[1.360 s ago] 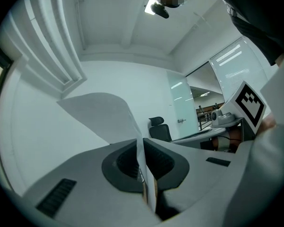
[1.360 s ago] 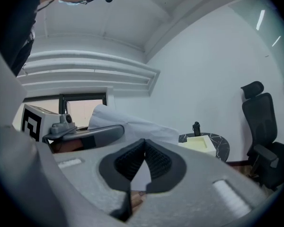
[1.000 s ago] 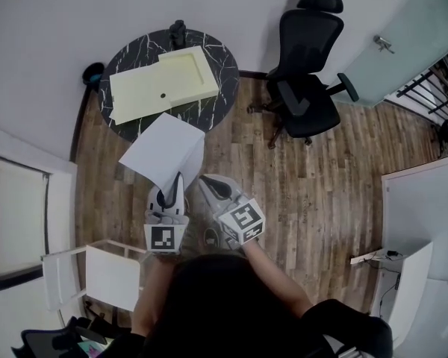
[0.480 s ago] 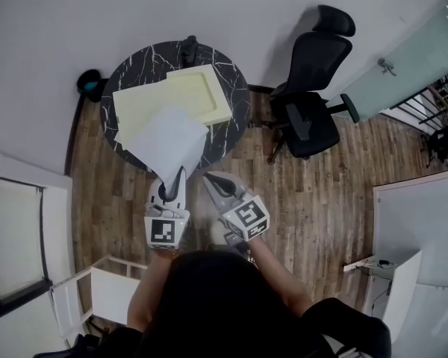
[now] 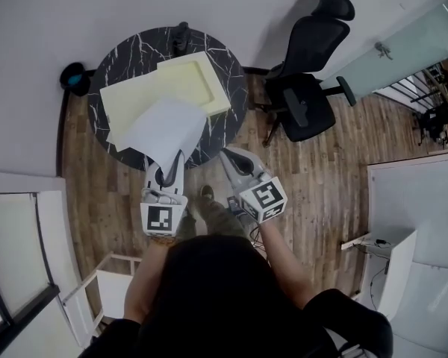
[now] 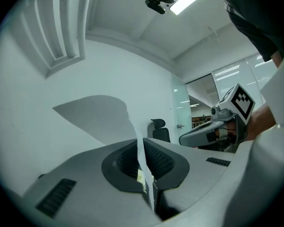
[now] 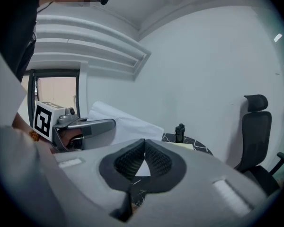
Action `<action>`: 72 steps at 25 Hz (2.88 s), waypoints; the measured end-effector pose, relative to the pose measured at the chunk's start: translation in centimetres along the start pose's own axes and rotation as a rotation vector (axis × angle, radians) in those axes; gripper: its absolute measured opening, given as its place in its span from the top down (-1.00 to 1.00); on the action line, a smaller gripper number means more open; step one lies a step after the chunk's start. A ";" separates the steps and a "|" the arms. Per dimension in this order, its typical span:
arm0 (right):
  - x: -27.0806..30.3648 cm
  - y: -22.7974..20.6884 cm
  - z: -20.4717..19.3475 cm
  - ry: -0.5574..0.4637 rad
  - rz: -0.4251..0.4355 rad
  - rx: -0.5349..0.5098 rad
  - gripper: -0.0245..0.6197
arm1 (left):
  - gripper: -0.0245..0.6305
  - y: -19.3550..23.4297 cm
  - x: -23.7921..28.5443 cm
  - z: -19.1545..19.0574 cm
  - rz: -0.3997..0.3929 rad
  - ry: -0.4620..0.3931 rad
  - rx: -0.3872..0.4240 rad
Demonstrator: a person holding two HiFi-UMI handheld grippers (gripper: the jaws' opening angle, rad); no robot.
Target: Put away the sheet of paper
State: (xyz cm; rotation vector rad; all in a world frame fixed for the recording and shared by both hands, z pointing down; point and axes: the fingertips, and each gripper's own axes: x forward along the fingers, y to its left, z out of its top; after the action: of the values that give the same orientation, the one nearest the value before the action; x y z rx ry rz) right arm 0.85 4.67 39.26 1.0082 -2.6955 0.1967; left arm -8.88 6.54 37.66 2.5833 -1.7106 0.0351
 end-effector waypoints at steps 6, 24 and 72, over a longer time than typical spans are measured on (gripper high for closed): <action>2.4 -3.2 -0.8 0.018 0.010 0.015 0.93 | 0.91 0.6 3.1 -0.8 -0.012 0.047 -0.006; 12.9 -18.9 -3.2 -0.002 0.146 0.109 0.93 | 0.91 2.3 20.6 -2.3 -0.015 0.150 0.060; 16.6 -19.5 -8.3 0.248 0.125 0.003 0.93 | 0.91 25.8 24.9 -36.3 0.168 0.772 -0.382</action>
State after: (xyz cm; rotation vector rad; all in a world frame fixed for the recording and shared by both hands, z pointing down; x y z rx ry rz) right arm 3.27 -18.60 52.60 0.7609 -2.5315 0.3272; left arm -22.70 -24.68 75.59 1.7916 -1.4347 0.5656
